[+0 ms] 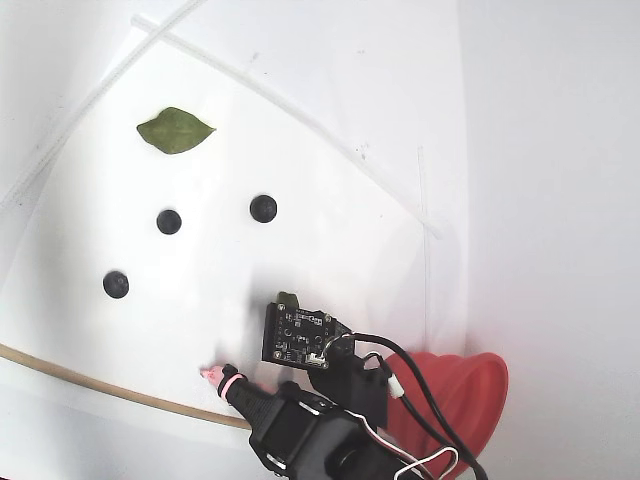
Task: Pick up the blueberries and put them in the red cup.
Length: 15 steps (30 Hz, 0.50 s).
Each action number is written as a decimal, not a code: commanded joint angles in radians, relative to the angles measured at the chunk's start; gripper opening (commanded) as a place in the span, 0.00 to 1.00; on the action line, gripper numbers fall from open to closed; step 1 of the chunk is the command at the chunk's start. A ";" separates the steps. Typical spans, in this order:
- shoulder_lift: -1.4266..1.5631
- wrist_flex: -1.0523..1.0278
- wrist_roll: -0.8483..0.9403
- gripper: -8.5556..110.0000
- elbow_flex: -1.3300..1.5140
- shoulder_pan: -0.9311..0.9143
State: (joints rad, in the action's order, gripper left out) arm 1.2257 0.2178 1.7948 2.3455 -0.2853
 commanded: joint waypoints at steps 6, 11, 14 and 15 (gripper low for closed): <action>-0.012 0.026 0.015 0.24 0.005 -0.014; -0.023 0.037 0.021 0.23 0.012 -0.017; -0.025 0.037 0.026 0.23 0.012 -0.020; -0.026 0.037 0.028 0.23 0.012 -0.021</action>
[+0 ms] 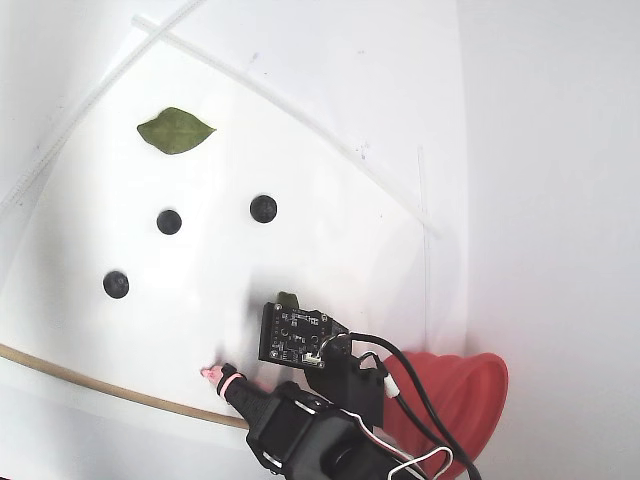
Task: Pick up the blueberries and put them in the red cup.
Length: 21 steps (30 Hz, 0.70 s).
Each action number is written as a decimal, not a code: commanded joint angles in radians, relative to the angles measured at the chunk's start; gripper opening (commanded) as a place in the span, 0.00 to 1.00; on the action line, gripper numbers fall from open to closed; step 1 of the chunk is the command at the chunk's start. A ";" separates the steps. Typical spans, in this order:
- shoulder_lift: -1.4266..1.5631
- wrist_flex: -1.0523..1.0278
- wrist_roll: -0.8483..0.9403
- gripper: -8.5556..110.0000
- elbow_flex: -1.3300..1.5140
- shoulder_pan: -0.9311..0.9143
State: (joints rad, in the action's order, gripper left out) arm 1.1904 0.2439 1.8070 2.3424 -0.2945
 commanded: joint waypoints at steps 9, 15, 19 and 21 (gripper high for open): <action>0.006 0.011 0.012 0.21 0.032 -0.003; 0.003 0.012 0.017 0.20 0.041 -0.002; 0.000 0.012 0.018 0.19 0.043 0.002; -0.002 0.012 0.018 0.19 0.044 0.003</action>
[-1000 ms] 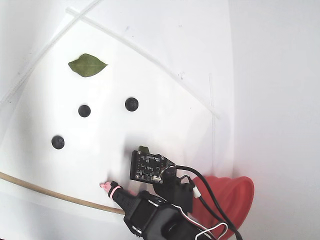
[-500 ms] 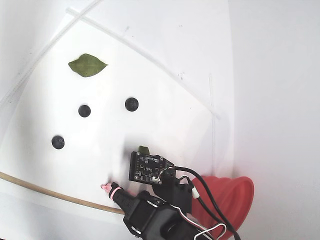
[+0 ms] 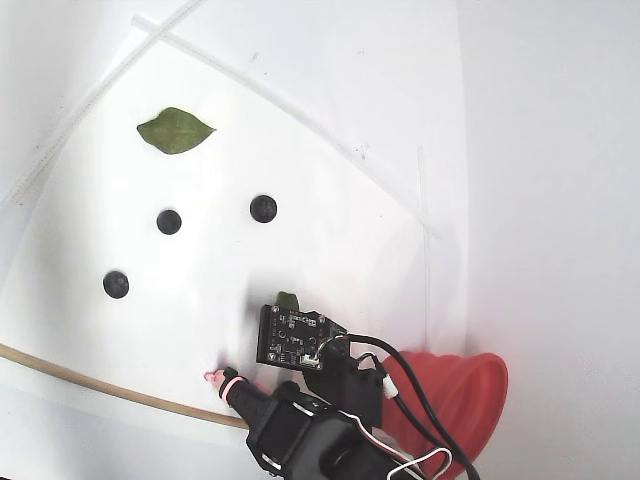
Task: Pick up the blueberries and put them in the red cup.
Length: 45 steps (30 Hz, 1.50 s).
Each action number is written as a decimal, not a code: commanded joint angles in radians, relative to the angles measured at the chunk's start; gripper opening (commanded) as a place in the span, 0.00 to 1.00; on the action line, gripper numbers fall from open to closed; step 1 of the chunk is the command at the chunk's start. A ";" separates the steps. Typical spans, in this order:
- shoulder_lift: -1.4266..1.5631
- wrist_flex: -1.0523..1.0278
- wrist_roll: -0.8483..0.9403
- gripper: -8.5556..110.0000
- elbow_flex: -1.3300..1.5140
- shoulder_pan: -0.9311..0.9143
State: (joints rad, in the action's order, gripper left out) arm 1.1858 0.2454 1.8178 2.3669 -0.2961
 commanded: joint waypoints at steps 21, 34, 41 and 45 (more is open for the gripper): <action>0.048 0.009 0.028 0.16 0.029 -0.005; 0.160 -0.046 0.025 0.16 0.037 -0.011; 0.238 -0.109 0.023 0.16 0.034 -0.018; 0.290 -0.149 0.023 0.16 0.031 -0.028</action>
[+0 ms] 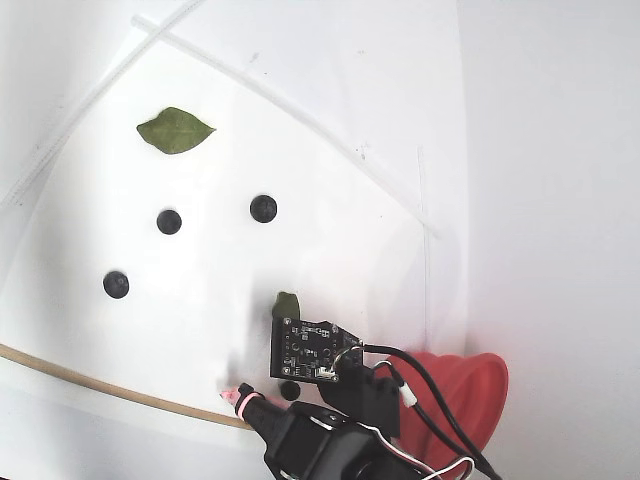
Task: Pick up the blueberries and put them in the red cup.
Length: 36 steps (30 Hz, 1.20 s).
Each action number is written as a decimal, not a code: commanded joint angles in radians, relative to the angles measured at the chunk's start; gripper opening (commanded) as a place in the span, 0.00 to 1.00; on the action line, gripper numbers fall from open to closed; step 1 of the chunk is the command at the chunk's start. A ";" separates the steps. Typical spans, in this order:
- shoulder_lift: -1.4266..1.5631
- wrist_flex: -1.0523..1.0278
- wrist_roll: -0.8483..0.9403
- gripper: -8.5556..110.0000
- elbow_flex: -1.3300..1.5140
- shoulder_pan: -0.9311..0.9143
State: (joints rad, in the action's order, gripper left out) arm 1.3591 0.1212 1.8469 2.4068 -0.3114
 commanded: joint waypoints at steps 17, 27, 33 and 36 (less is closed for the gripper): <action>0.299 -0.149 0.011 0.16 -0.021 -0.071; 0.414 -0.218 0.026 0.16 -0.031 -0.110; 0.485 -0.276 0.032 0.16 -0.048 -0.140; 0.514 -0.302 0.035 0.16 -0.057 -0.149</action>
State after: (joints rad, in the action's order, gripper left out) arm 1.7595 -0.1611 1.8730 2.3976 -0.4433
